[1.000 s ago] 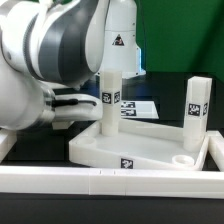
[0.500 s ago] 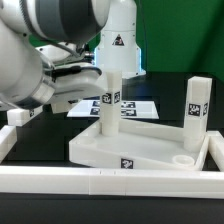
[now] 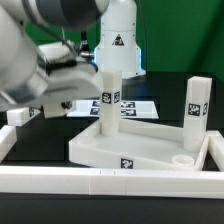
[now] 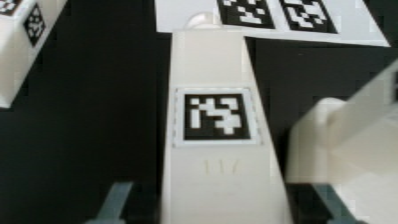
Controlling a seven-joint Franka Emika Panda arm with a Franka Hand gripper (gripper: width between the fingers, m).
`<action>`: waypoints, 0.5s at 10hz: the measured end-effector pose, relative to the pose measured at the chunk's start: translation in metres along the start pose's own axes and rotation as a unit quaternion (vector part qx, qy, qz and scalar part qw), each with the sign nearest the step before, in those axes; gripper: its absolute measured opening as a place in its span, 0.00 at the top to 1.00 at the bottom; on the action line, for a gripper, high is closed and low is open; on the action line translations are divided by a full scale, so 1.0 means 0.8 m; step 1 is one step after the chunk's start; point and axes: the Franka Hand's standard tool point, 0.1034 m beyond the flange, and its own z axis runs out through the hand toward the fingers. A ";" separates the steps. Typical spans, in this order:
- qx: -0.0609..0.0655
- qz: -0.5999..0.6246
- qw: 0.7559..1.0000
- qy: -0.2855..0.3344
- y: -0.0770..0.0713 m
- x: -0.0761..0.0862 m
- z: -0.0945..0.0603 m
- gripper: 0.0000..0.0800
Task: Assemble desk
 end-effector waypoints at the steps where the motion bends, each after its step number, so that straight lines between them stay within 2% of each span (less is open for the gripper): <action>1: -0.006 -0.002 1.000 0.030 -0.002 -0.001 -0.018 0.64; 3: -0.015 -0.003 0.997 0.078 -0.011 -0.006 -0.056 0.64; 4: -0.024 -0.007 0.994 0.110 -0.012 -0.002 -0.069 0.64; 5: -0.032 -0.006 0.989 0.146 -0.008 0.004 -0.072 0.64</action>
Offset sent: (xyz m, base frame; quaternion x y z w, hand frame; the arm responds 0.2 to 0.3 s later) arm 0.0271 0.0086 0.0375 -0.0235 0.1334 -0.0033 0.9908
